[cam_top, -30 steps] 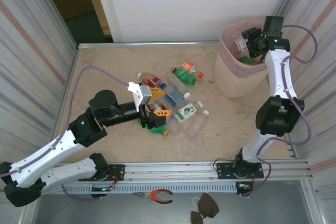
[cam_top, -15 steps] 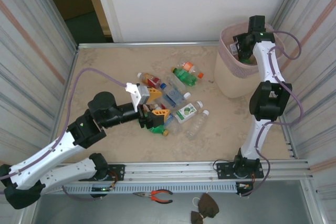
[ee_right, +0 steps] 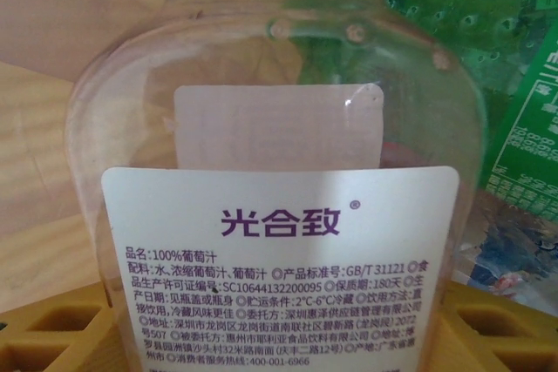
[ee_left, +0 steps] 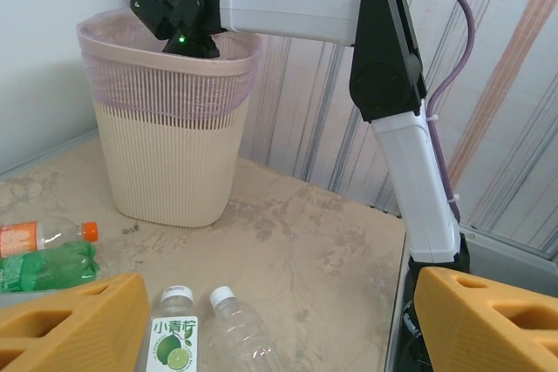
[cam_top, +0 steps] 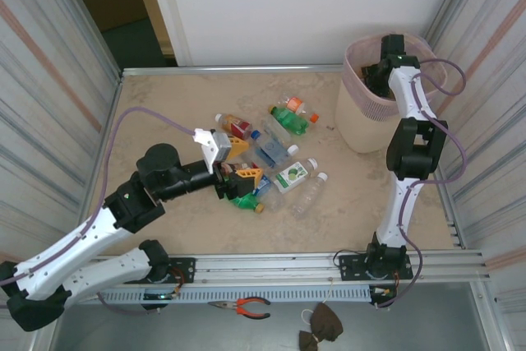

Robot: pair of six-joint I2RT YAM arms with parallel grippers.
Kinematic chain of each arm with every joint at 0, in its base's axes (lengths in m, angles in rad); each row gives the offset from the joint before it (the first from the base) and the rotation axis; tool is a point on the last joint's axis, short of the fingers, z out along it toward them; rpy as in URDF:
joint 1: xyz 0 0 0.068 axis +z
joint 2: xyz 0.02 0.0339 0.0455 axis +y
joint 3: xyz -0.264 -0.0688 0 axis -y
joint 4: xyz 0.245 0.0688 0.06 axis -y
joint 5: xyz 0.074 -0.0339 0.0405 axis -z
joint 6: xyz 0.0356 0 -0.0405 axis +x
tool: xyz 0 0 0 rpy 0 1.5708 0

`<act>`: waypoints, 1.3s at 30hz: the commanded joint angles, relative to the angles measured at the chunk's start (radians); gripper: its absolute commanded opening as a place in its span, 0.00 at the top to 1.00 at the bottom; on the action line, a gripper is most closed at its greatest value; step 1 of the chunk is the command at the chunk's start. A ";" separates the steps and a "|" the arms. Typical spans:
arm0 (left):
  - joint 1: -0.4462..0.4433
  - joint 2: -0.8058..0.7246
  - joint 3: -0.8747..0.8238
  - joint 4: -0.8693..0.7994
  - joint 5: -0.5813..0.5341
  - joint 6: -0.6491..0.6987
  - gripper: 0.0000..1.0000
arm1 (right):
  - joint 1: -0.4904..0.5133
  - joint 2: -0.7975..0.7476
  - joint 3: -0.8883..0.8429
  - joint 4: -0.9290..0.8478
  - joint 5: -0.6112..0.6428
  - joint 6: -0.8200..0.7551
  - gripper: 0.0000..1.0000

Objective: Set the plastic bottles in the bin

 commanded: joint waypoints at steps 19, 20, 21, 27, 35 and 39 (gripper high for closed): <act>0.012 -0.078 -0.009 -0.037 -0.060 -0.030 0.20 | -0.014 0.010 0.086 -0.048 0.062 0.211 0.16; 0.012 -0.077 -0.007 -0.038 -0.061 -0.030 0.20 | -0.011 -0.007 0.084 -0.057 0.067 0.211 0.15; 0.012 -0.077 -0.004 -0.038 -0.060 -0.030 0.20 | -0.010 -0.023 0.083 -0.066 0.073 0.209 0.14; 0.012 -0.071 0.006 -0.045 -0.059 -0.027 0.20 | -0.005 -0.103 0.063 -0.091 0.085 0.214 0.10; 0.012 -0.071 0.008 -0.057 -0.071 -0.038 0.20 | -0.002 -0.200 0.027 -0.087 0.077 0.216 0.10; 0.012 -0.061 0.019 -0.086 -0.095 -0.030 0.20 | 0.000 -0.258 -0.005 -0.064 0.073 0.189 0.10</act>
